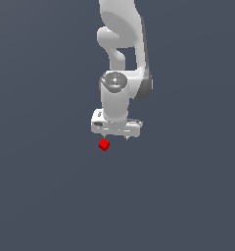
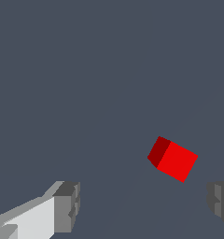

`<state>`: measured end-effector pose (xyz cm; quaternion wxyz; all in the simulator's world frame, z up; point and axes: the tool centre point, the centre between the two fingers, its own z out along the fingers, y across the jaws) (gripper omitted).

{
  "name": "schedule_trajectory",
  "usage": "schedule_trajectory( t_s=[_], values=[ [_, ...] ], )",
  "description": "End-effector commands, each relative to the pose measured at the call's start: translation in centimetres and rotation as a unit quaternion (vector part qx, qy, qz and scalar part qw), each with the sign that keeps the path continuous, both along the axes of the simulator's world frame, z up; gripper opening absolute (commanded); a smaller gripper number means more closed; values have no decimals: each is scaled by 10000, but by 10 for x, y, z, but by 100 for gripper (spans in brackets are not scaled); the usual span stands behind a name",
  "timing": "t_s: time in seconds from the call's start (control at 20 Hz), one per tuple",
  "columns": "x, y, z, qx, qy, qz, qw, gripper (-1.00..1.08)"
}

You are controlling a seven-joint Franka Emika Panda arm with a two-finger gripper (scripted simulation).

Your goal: Pick up the red cube and move it to a goal position.

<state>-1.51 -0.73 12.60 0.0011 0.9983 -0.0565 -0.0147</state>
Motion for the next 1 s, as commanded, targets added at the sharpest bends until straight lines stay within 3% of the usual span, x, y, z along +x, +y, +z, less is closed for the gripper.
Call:
schedule_trajectory(
  t_s=[0.0, 0.5, 0.95],
  values=[
    [-1, -9, -14, -9, -16, -309, 9995, 100],
    [-11, -49, -79, -38, -110, -1819, 9832, 100],
    [-18, -63, -106, -40, -144, -2398, 9707, 100]
  ],
)
